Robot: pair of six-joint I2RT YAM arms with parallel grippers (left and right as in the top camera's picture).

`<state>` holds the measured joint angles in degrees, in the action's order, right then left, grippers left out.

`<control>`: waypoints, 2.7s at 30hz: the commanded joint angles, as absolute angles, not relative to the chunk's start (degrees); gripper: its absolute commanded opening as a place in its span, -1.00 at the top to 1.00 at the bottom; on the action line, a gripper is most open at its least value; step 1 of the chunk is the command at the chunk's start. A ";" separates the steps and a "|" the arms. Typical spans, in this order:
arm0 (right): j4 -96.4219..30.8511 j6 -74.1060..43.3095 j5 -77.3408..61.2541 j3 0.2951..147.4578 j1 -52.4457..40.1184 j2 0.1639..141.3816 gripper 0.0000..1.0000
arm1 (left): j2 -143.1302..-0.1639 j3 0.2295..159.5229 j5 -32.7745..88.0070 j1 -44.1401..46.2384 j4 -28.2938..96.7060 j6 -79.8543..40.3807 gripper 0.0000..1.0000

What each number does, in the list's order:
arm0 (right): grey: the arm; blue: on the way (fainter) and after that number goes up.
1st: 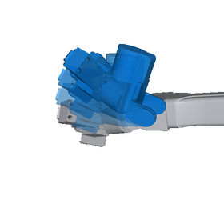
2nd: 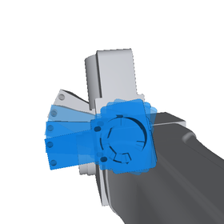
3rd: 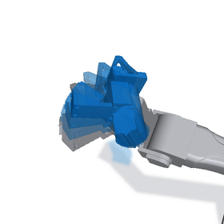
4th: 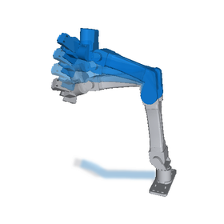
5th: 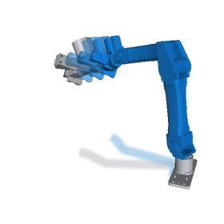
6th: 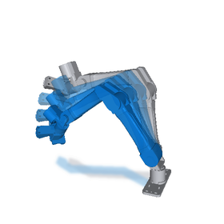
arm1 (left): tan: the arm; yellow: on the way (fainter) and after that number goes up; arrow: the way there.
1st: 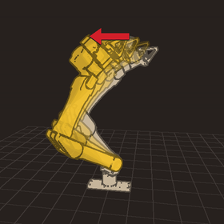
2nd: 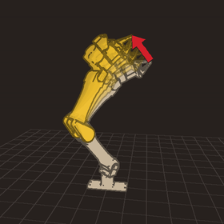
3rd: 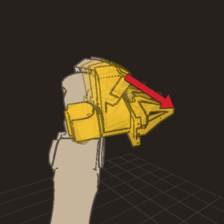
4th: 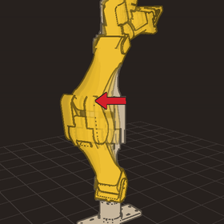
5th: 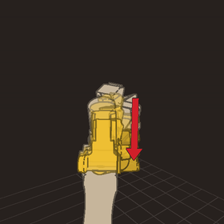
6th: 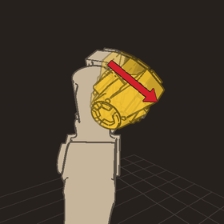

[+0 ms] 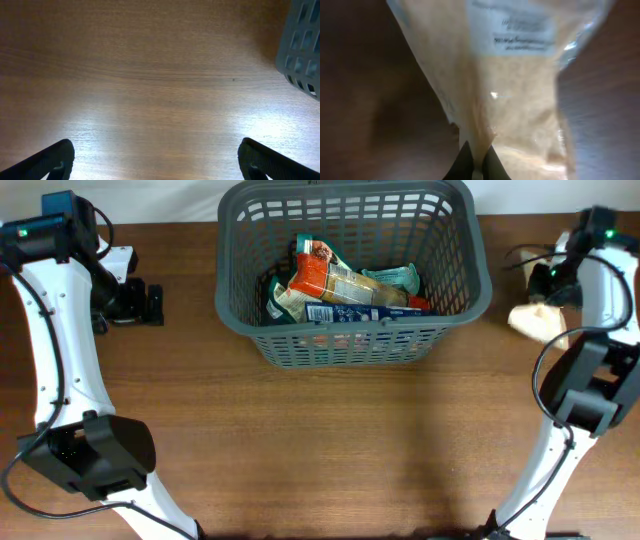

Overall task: Pack container
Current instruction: 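Carry the rice bag up and over the basket, then open right gripper to drop the rice bag into the basket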

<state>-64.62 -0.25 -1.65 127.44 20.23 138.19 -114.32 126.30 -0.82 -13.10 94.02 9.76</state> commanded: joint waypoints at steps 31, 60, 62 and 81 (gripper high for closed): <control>-72.49 0.21 -12.29 149.34 6.33 103.42 0.92 | -113.12 126.08 -0.21 -13.41 94.08 9.02 -0.99; -78.08 6.61 -1.78 149.27 -12.99 106.00 0.26 | -113.14 126.08 -0.21 -13.41 94.08 9.02 -0.99; -78.56 6.63 -1.67 149.27 -13.02 105.78 -0.01 | -113.14 126.08 -0.21 -13.41 94.08 9.02 -0.99; -88.33 6.63 -6.87 149.25 -13.10 102.54 -0.98 | -113.14 126.08 -0.21 -13.41 94.08 9.02 -0.99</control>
